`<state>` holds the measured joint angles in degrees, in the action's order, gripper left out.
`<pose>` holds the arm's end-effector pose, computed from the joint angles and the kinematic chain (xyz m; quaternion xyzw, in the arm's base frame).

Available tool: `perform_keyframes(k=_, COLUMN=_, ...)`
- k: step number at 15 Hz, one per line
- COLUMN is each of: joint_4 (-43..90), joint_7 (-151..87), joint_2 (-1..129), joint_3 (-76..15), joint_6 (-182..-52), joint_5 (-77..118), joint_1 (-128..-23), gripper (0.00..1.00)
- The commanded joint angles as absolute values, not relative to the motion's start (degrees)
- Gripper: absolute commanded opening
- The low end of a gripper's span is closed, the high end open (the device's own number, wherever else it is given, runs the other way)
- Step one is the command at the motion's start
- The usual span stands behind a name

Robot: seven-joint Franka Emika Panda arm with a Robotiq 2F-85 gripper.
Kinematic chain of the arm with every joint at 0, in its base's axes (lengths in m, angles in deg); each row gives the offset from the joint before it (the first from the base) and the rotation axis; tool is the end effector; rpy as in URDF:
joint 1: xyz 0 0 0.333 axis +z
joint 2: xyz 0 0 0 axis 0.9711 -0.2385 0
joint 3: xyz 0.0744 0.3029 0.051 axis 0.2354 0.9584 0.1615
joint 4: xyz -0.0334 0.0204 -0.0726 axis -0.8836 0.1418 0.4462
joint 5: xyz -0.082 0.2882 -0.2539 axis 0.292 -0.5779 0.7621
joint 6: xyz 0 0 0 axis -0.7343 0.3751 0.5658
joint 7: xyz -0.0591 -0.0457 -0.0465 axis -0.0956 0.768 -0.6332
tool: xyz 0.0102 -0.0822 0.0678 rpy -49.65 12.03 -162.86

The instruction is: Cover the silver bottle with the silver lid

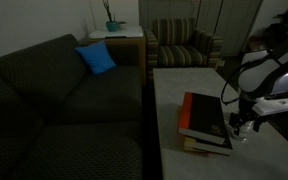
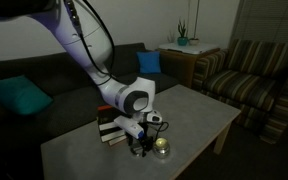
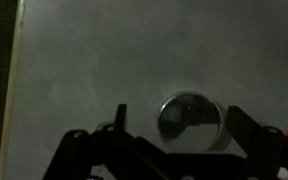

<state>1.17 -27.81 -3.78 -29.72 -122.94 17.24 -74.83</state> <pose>0.6223 -0.0121 -0.1542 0.9921 0.0021 -0.1224 0.0256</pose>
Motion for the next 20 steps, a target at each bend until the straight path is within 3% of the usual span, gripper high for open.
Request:
perform_keyframes(k=1, joint_4=4.48, joint_7=-32.89, joint_2=-2.53, joint_3=-32.36, joint_6=-125.74, joint_5=17.99, joint_1=-70.91, gripper=1.00)
perform_keyframes(k=10, joint_4=9.92, joint_7=-48.36, joint_2=-3.57, joint_3=-39.68, joint_6=-132.86, joint_5=19.94, joint_1=-60.87, gripper=1.00)
perform_keyframes(k=16, joint_4=14.03, joint_7=-44.75, joint_2=-3.89, joint_3=-42.04, joint_6=-154.67, joint_5=24.54, joint_1=-61.91, gripper=1.00)
perform_keyframes(k=20, joint_4=12.75, joint_7=-37.65, joint_2=-3.91, joint_3=-37.59, joint_6=-164.01, joint_5=28.85, joint_1=-67.29, gripper=1.00)
